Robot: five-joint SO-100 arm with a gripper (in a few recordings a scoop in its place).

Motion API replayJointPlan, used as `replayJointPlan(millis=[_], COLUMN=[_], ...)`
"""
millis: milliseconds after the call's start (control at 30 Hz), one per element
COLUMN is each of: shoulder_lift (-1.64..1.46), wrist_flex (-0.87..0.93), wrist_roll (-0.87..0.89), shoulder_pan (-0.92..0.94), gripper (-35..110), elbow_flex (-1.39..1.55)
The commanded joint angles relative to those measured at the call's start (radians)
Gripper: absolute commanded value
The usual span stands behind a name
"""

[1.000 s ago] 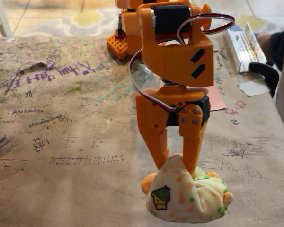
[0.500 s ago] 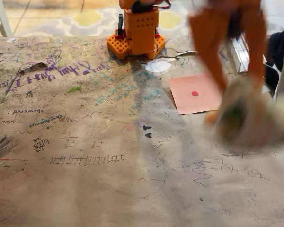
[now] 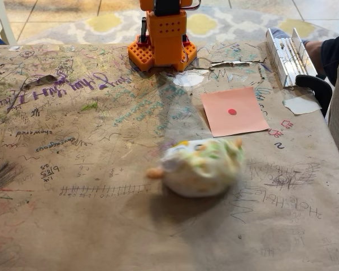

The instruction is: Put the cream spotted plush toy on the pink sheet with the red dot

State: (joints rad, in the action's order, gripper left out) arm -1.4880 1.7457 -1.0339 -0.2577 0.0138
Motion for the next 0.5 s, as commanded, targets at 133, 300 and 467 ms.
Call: replayJointPlan(millis=[133,300,467], shoulder_lift=[-0.164,-0.167,-0.17], wrist_flex=[0.002,0.002,0.002], wrist_roll=[-0.031,-0.005,0.009], shoulder_pan=[-0.092,-0.061,-0.023], gripper=[15,14,13], elbow_flex=[-0.222,-0.149,0.049])
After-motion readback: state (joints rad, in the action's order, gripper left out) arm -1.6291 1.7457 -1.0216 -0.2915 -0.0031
